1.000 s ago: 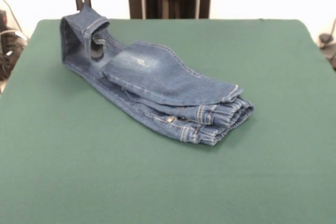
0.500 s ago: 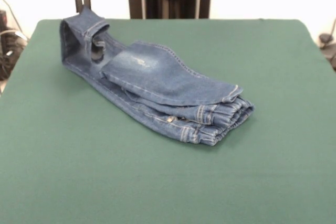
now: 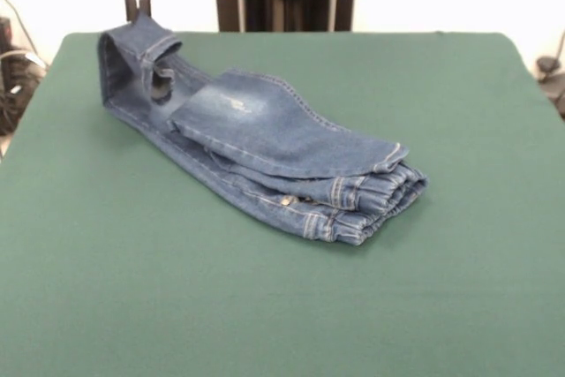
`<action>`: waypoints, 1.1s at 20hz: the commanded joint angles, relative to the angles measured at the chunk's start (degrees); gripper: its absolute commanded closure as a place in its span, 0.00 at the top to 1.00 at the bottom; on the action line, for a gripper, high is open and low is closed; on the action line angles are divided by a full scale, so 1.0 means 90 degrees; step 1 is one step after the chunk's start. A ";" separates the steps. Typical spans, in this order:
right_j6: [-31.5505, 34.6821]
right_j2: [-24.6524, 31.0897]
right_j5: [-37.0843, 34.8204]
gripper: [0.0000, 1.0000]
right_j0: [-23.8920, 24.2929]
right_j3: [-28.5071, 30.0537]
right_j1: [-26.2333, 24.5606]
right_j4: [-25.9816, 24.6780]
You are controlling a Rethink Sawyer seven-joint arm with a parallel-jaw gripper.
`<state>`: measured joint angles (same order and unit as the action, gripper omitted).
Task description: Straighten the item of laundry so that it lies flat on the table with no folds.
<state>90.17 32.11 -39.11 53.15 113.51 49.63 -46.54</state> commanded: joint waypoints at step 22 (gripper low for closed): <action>-0.1537 0.0501 -0.0748 0.00 -0.0311 0.0511 0.0155 -0.0301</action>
<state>90.17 32.11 -42.57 53.71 114.31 53.00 -46.55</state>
